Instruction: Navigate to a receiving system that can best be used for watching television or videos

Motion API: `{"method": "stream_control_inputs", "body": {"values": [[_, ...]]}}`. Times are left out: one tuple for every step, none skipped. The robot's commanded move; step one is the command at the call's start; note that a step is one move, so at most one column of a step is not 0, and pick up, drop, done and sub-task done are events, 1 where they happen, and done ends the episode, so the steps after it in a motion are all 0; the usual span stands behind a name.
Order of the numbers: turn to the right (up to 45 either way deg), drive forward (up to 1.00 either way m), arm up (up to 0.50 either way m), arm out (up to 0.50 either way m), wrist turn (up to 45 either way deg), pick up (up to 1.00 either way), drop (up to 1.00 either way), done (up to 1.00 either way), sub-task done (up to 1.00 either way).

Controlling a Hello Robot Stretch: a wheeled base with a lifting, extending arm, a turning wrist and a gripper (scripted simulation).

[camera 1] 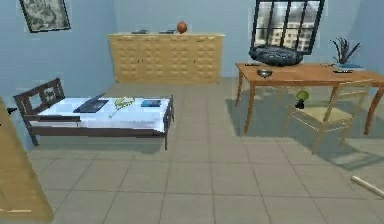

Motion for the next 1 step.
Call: {"method": "stream_control_inputs", "body": {"values": [[6.0,0.00,0.00,0.00,0.0,0.00,0.00,0.00,0.00]]}}
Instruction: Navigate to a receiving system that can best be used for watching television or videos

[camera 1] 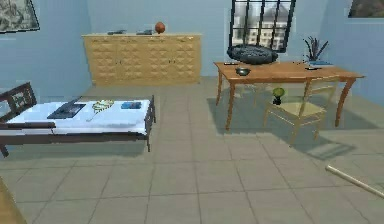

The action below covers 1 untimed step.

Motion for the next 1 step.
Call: {"method": "stream_control_inputs", "body": {"values": [[0.0,1.00,0.00,0.00,0.0,0.00,0.00,0.00,0.00]]}}
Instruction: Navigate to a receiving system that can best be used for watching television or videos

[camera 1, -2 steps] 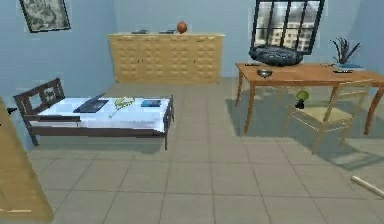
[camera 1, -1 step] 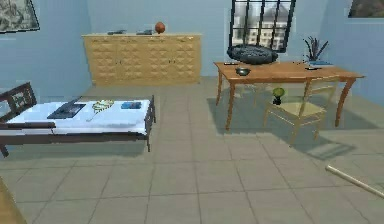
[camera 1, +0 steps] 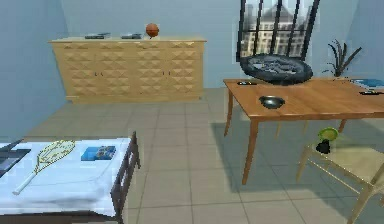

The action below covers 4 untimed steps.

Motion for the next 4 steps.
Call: {"method": "stream_control_inputs", "body": {"values": [[0.0,1.00,0.00,0.00,0.0,0.00,0.00,0.00,0.00],[0.0,1.00,0.00,0.00,0.0,0.00,0.00,0.00,0.00],[3.0,0.00,0.00,0.00,0.0,0.00,0.00,0.00,0.00],[0.0,0.50,0.00,0.00,0.0,0.00,0.00,0.00,0.00]]}}
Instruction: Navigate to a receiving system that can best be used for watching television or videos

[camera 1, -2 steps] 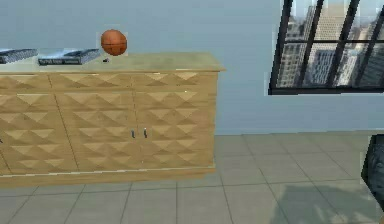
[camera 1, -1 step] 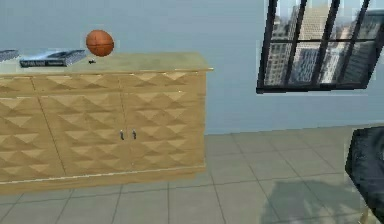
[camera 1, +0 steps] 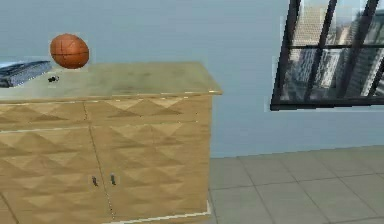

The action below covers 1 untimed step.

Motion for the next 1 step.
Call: {"method": "stream_control_inputs", "body": {"values": [[39.0,0.00,0.00,0.00,0.0,0.00,0.00,0.00,0.00]]}}
